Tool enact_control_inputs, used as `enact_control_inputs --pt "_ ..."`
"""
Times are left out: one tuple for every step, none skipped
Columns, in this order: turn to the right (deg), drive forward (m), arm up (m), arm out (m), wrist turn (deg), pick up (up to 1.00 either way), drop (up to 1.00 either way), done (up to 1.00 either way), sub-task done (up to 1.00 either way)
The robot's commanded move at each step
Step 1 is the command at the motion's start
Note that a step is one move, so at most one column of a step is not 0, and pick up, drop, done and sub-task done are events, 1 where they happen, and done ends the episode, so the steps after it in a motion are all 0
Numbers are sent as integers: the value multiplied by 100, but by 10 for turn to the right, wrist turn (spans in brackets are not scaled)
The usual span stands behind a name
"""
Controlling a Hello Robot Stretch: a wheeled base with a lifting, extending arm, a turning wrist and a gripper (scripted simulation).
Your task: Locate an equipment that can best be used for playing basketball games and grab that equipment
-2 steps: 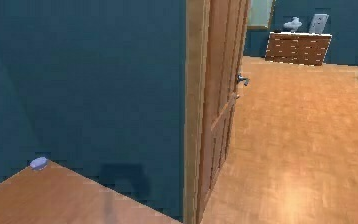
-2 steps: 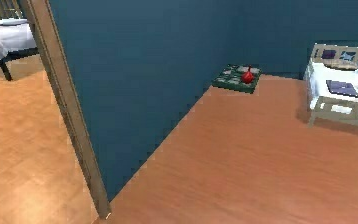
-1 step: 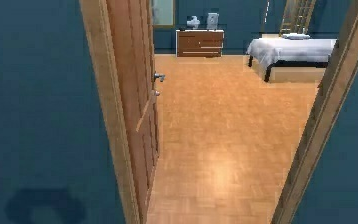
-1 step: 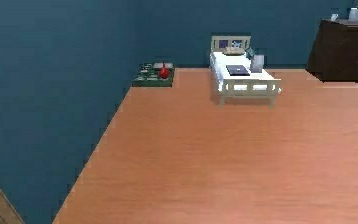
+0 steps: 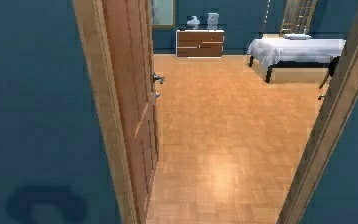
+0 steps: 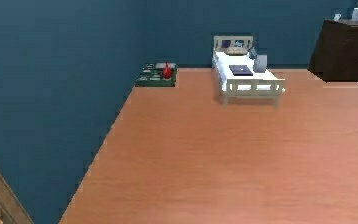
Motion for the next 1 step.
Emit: enact_control_inputs --pt "150 0 0 0 0 0 0 0 0"
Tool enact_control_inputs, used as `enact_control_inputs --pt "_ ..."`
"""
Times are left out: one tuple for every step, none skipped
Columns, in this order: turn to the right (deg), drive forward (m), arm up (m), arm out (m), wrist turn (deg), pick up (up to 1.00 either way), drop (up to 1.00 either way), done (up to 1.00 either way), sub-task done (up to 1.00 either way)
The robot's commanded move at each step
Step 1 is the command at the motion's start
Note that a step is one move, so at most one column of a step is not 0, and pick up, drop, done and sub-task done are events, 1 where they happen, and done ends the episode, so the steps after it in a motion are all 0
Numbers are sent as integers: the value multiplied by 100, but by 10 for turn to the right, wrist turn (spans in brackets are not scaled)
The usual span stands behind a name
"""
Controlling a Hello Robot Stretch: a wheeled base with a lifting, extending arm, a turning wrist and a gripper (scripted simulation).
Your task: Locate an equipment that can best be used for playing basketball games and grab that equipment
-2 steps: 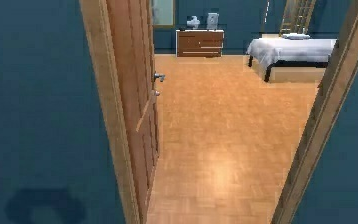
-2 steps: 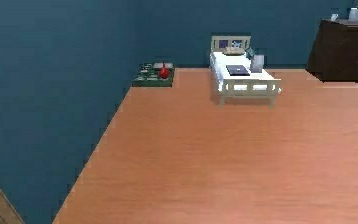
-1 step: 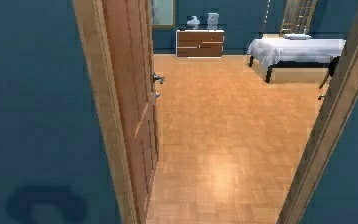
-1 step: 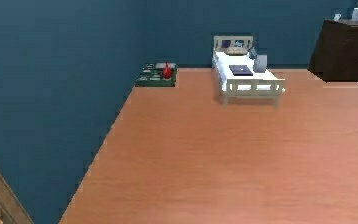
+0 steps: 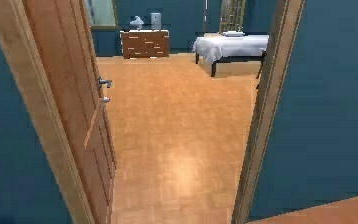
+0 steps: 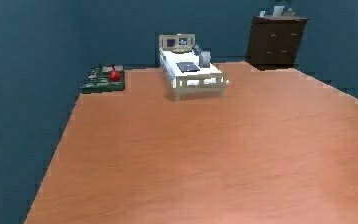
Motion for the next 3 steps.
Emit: enact_control_inputs --pt "0 55 0 0 0 0 0 0 0" --pt "-90 0 0 0 0 0 0 0 0" --pt "0 45 0 0 0 0 0 0 0"
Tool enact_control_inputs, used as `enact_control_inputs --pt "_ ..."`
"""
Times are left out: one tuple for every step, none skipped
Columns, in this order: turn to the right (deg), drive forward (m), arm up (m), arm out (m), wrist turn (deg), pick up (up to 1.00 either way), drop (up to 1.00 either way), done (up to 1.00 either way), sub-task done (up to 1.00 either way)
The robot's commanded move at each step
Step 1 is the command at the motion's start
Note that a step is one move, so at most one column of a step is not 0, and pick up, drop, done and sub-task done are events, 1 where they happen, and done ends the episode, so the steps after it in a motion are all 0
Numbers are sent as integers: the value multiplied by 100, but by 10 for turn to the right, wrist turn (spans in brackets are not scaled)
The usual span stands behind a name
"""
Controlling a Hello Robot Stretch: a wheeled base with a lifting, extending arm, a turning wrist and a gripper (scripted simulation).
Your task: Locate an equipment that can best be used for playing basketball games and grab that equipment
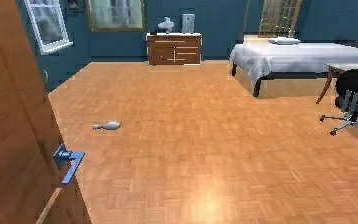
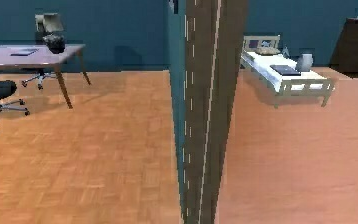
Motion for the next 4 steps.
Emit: enact_control_inputs --pt "90 0 0 0 0 0 0 0 0" --pt "0 100 0 0 0 0 0 0 0" --pt "0 100 0 0 0 0 0 0 0" --pt "0 100 0 0 0 0 0 0 0"
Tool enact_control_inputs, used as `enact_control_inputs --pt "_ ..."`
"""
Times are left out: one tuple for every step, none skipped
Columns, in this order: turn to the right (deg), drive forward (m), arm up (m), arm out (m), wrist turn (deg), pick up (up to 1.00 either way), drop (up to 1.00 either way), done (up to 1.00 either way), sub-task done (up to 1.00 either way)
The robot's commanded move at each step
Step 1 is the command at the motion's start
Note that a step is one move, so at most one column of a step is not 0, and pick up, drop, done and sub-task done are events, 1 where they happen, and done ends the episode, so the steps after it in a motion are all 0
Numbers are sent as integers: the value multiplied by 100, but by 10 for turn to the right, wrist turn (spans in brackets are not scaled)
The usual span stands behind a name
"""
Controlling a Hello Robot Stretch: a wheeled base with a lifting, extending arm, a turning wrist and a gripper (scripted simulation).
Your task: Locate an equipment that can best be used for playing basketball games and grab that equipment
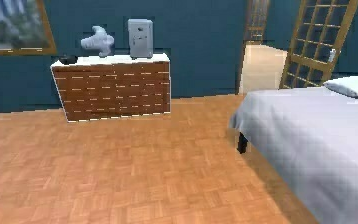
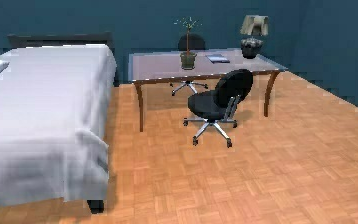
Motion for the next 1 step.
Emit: enact_control_inputs --pt "30 0 0 0 0 0 0 0 0"
